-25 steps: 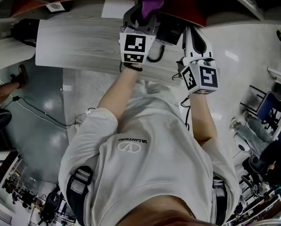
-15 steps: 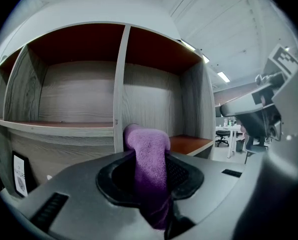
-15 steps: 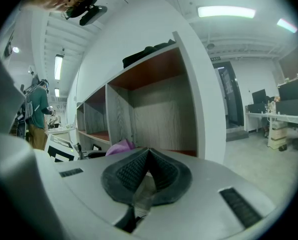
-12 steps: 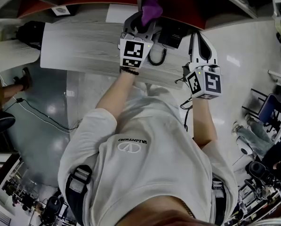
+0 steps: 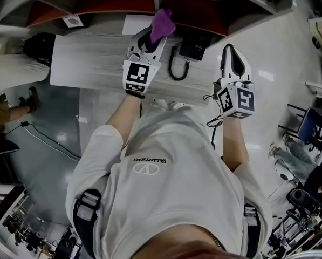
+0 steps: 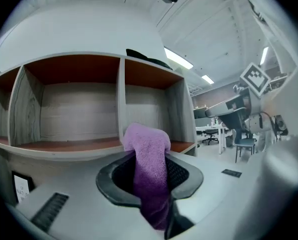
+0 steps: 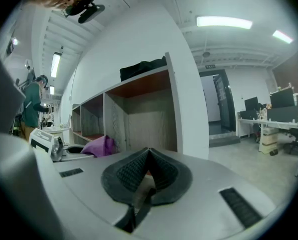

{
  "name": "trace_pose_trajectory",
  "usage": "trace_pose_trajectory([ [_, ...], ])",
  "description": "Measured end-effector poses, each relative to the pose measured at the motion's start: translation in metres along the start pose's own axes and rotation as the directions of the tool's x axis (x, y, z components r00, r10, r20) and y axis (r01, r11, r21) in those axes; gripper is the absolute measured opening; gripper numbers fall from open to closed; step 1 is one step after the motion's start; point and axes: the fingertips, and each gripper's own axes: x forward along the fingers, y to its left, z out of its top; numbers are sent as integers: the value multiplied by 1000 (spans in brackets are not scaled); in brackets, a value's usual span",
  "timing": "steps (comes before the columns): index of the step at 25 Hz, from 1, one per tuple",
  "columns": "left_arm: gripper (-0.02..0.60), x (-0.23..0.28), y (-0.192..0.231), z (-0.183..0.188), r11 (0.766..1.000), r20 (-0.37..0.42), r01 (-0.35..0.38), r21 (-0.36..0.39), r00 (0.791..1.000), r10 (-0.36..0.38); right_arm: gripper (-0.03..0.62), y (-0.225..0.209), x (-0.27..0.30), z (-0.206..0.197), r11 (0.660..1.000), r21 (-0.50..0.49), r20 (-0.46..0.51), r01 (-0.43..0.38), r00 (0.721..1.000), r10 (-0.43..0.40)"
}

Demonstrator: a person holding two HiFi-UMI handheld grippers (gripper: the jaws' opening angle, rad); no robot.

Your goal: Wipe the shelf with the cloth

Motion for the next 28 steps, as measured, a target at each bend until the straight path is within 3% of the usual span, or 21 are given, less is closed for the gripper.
trace_pose_trajectory([
  [8, 103, -44, 29, 61, 998, 131, -56, 18, 990, 54, 0, -11, -29, 24, 998, 45, 80, 36, 996, -39],
  [13, 103, -62, 41, 84, 995, 165, -69, 76, 985, 56, 0, -24, -48, 38, 997, 0, 104, 78, 992, -78],
  [28, 103, -101, 65, 108, 993, 241, -120, 2, 964, 116, 1, -71, -95, 77, 973, -5, 196, 229, 955, -224],
])
